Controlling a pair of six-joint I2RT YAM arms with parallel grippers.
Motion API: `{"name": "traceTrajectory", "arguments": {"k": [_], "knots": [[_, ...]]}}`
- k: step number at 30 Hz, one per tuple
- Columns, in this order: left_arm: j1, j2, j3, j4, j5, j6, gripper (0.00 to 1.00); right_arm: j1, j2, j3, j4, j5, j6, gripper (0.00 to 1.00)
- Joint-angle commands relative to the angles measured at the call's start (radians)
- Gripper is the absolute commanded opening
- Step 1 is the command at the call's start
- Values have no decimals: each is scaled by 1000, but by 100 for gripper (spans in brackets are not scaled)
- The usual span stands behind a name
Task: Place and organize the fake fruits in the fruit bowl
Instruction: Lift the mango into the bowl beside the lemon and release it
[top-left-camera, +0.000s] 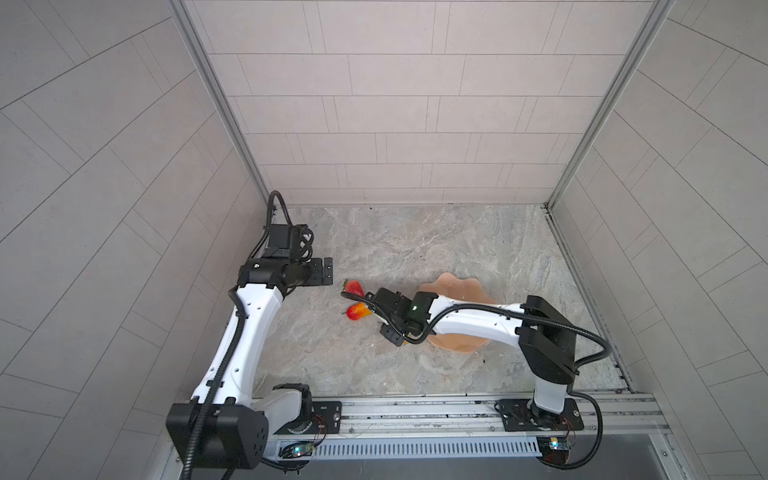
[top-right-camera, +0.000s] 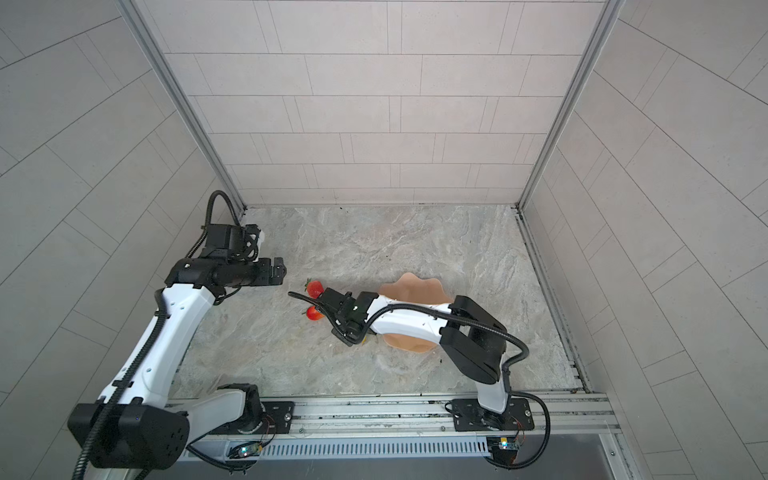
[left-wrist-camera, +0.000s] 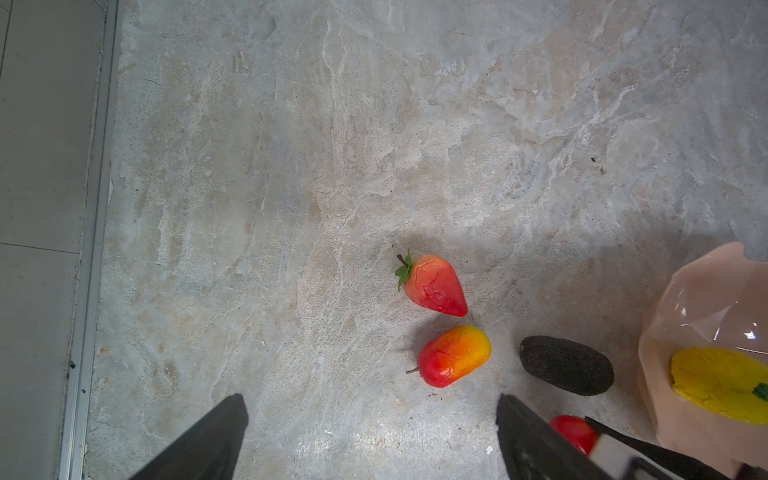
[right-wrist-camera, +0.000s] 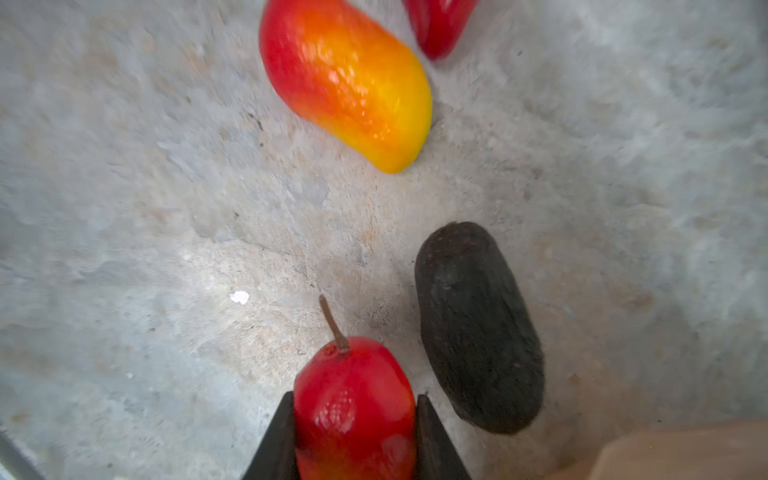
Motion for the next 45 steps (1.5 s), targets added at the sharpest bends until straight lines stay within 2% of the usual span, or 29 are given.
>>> {"name": "traceTrajectory", "arguments": {"k": [1,4,11,15,19,27,32,38,45], "knots": [[5,5,4,-9,5,13,100,-22,-142,16,-49,56,-14,8],[5,5,4,-8,7,15,100,-82,-237,-40,-70,102,-4,8],[4,8,4,-8,11,14,100,-321,-433,-204,-131,221,66,5],[4,13,4,-7,14,12,100,-431,-480,-272,-153,227,80,4],[5,16,4,-8,21,12,100,-499,-483,-340,-130,218,95,4],[4,19,5,-7,23,12,100,-511,-417,-436,-15,156,115,6],[4,19,4,-7,24,12,100,-513,-389,-448,23,135,119,15],[2,18,4,-8,23,12,100,-512,-369,-450,33,128,117,31],[2,19,4,-8,27,12,100,-516,-382,-453,23,133,108,38]]}}
